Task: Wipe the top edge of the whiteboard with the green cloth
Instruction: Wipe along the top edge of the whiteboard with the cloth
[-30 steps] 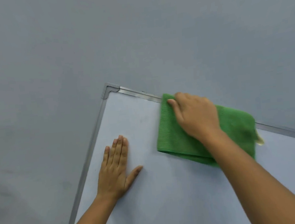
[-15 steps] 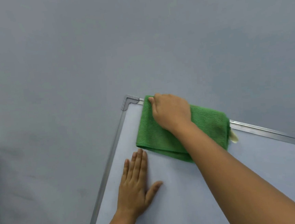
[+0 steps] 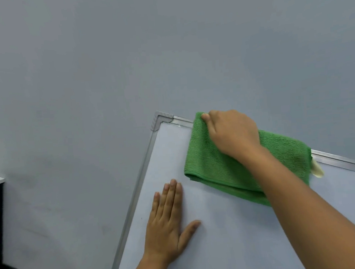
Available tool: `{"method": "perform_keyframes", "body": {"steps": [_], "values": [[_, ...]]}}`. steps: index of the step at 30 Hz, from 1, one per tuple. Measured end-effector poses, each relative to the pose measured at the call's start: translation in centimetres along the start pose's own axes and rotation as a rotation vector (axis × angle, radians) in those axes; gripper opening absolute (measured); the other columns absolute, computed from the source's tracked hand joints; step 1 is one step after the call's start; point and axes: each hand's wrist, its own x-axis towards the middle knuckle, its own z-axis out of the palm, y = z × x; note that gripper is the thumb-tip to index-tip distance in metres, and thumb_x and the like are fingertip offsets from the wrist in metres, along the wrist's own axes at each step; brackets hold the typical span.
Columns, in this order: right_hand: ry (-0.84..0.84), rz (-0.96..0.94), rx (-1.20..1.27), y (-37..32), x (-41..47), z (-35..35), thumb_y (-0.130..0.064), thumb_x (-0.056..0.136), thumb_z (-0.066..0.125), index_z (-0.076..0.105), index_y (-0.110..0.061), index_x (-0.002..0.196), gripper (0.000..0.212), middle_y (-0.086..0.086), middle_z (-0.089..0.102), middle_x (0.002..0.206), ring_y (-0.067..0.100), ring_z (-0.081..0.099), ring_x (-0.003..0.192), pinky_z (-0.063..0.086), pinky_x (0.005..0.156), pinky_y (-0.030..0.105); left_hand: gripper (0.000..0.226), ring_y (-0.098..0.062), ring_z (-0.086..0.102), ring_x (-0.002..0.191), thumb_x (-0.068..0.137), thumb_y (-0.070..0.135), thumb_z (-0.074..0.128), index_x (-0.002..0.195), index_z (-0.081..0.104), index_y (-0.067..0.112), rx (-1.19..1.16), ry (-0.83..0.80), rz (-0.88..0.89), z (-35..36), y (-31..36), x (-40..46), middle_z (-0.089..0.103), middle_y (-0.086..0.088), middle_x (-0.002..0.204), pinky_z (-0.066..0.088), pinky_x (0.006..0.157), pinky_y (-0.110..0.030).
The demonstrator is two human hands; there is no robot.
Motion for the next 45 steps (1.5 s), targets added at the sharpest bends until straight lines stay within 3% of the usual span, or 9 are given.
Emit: {"method": "perform_keyframes", "body": {"steps": [9, 18, 26, 33, 35, 45], "values": [[-0.091, 0.083, 0.214, -7.6, 6.0, 3.0, -0.028, 0.102, 0.032, 0.065, -0.009, 0.108, 0.038, 0.014, 0.067, 0.114, 0.036, 0.060, 0.103, 0.034, 0.072, 0.033, 0.077, -0.023, 0.015, 0.148, 0.096, 0.056, 0.030, 0.152, 0.011, 0.008, -0.022, 0.011, -0.006, 0.0, 0.0, -0.2, 0.011, -0.006, 0.162, 0.013, 0.120, -0.042], [-0.286, -0.101, 0.198, -10.5, 9.9, 5.0, -0.029, 0.101, 0.034, 0.061, -0.013, 0.117, 0.035, 0.010, 0.062, 0.123, 0.031, 0.057, 0.111, 0.038, 0.076, 0.033, 0.078, -0.021, 0.015, 0.148, 0.095, 0.058, 0.030, 0.153, 0.006, 0.012, -0.019, -0.015, -0.015, -0.1, 0.1, 0.1, 0.004, -0.001, 0.163, 0.011, 0.121, -0.039], [0.055, -0.182, 0.048, -5.8, 4.1, 4.1, -0.036, 0.103, 0.027, 0.056, -0.014, 0.101, 0.036, 0.006, 0.067, 0.091, 0.032, 0.062, 0.078, 0.028, 0.058, 0.033, 0.074, -0.019, 0.015, 0.148, 0.096, 0.057, 0.028, 0.154, 0.007, 0.014, -0.035, -0.023, -0.033, 0.0, 0.1, -0.1, 0.007, 0.001, 0.163, 0.010, 0.121, -0.039], [0.281, -0.143, -0.170, 1.4, -1.9, 2.6, -0.033, 0.099, 0.034, 0.057, -0.014, 0.081, 0.035, 0.003, 0.060, 0.063, 0.026, 0.045, 0.048, 0.025, 0.052, 0.031, 0.073, -0.017, 0.011, 0.149, 0.097, 0.057, 0.025, 0.154, 0.006, 0.016, -0.039, -0.053, -0.046, -0.3, 0.0, -0.6, 0.005, 0.003, 0.163, 0.005, 0.122, -0.036], [0.302, -0.126, -0.196, 2.8, -3.1, 2.2, -0.033, 0.099, 0.036, 0.057, -0.014, 0.082, 0.033, 0.002, 0.057, 0.063, 0.022, 0.036, 0.050, 0.025, 0.054, 0.031, 0.073, -0.019, 0.011, 0.149, 0.097, 0.057, 0.024, 0.154, 0.006, 0.016, -0.043, -0.059, -0.057, -0.3, 0.1, -0.6, 0.003, 0.004, 0.163, 0.004, 0.121, -0.037], [0.328, -0.023, -0.316, 9.8, -9.2, -1.3, -0.034, 0.101, 0.035, 0.059, -0.014, 0.093, 0.033, 0.002, 0.057, 0.072, 0.024, 0.049, 0.061, 0.034, 0.060, 0.036, 0.072, -0.021, 0.005, 0.149, 0.097, 0.057, 0.020, 0.153, 0.005, 0.013, -0.010, -0.023, -0.043, 0.1, 4.6, 2.7, -0.004, 0.006, 0.163, 0.000, 0.121, -0.042]]}}
